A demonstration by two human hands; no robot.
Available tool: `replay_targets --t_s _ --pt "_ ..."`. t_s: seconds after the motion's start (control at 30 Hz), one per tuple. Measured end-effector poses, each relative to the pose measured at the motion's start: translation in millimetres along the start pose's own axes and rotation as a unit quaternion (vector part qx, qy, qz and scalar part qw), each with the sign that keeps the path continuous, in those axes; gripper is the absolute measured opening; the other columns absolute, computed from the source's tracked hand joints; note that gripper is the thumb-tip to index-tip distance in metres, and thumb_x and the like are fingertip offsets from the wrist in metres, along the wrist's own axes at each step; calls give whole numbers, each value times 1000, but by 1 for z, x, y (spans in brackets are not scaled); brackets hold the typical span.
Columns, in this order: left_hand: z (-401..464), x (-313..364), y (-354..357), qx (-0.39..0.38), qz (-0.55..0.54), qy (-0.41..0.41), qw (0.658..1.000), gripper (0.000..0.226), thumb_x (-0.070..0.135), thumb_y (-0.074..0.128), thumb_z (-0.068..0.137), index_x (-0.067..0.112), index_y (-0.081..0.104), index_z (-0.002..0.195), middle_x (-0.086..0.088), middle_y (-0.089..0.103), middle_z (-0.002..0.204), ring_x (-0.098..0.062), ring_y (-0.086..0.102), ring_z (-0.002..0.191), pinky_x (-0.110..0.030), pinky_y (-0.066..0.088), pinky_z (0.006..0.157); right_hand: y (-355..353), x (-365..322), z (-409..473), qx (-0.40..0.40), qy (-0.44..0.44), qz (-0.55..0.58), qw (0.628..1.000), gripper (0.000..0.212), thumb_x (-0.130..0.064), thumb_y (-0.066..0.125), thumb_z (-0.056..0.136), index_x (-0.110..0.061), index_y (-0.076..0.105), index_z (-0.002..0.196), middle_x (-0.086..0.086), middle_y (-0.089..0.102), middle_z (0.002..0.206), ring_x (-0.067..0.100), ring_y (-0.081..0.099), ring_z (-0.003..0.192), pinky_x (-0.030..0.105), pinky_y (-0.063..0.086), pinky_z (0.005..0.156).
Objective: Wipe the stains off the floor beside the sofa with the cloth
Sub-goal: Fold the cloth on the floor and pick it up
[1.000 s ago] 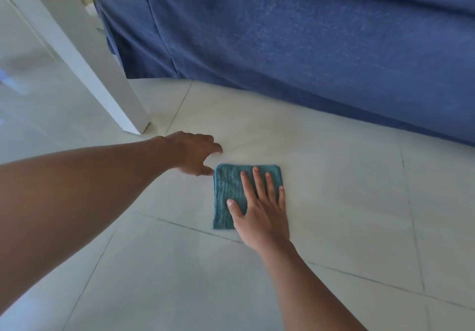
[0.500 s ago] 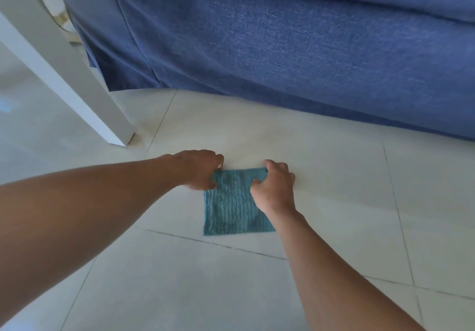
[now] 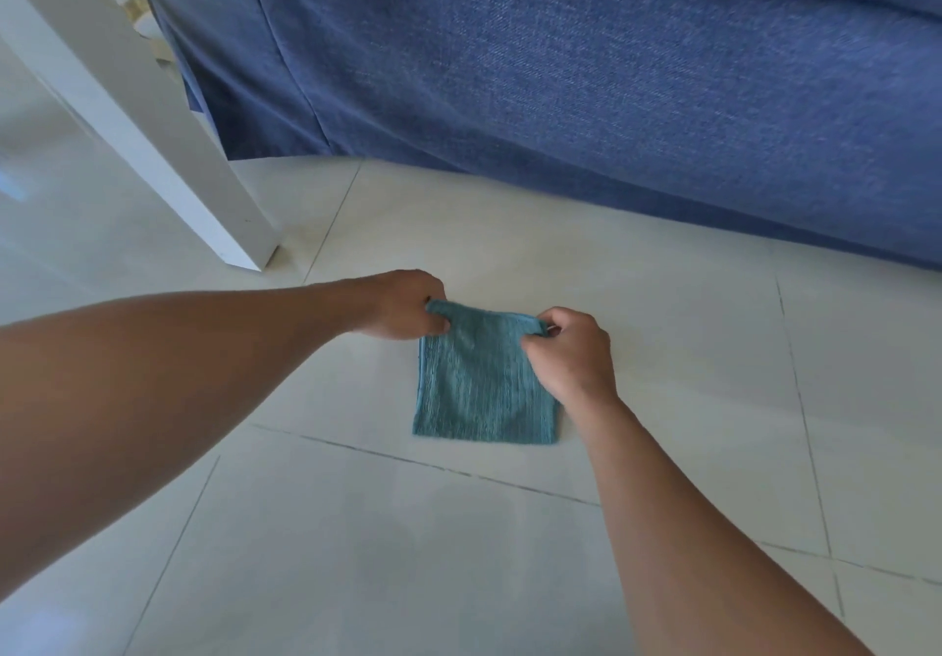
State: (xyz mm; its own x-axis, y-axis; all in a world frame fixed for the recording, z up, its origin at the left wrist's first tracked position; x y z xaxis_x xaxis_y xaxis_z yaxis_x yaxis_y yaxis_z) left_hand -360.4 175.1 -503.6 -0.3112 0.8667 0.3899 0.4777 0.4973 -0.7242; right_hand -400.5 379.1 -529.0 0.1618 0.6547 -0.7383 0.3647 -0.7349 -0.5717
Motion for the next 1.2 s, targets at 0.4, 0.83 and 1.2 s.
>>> replay_targets --t_s 0.4,0.83,1.2 --pt "-10 1 -71 287 -243 88 923 12 19 66 92 20 55 90 -7 71 90 -29 67 75 -45 56 71 -47 -65 18 122 -190 162 961 23 -6 73 82 -28 70 80 -11 71 72 5 67 67 20 52 65" --pt "-23 -22 -7 -26 30 29 999 36 7 49 82 38 59 96 23 66 97 -4 60 86 -31 52 79 -17 9 -5 41 -56 57 996 30 1 50 79 -18 73 78 6 72 72 25 68 67 30 51 64" --pt "8 -12 15 27 7 -64 998 54 42 61 93 15 40 135 -11 32 131 -29 56 102 -41 49 88 16 13 -1 53 59 -10 997 7 -7 59 79 -10 57 74 0 58 64 18 49 52 24 34 48"
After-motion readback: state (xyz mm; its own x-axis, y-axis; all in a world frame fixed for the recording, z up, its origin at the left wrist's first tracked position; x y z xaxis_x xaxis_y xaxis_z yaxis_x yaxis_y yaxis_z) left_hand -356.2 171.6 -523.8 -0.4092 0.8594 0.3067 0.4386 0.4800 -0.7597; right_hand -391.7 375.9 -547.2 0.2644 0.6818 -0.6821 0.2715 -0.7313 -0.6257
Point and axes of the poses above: each hand's wrist, its own z-axis towards the middle knuckle, its own y-axis out of the palm, x = y × z, the point moved 3 cm from there along z, towards the middle knuckle
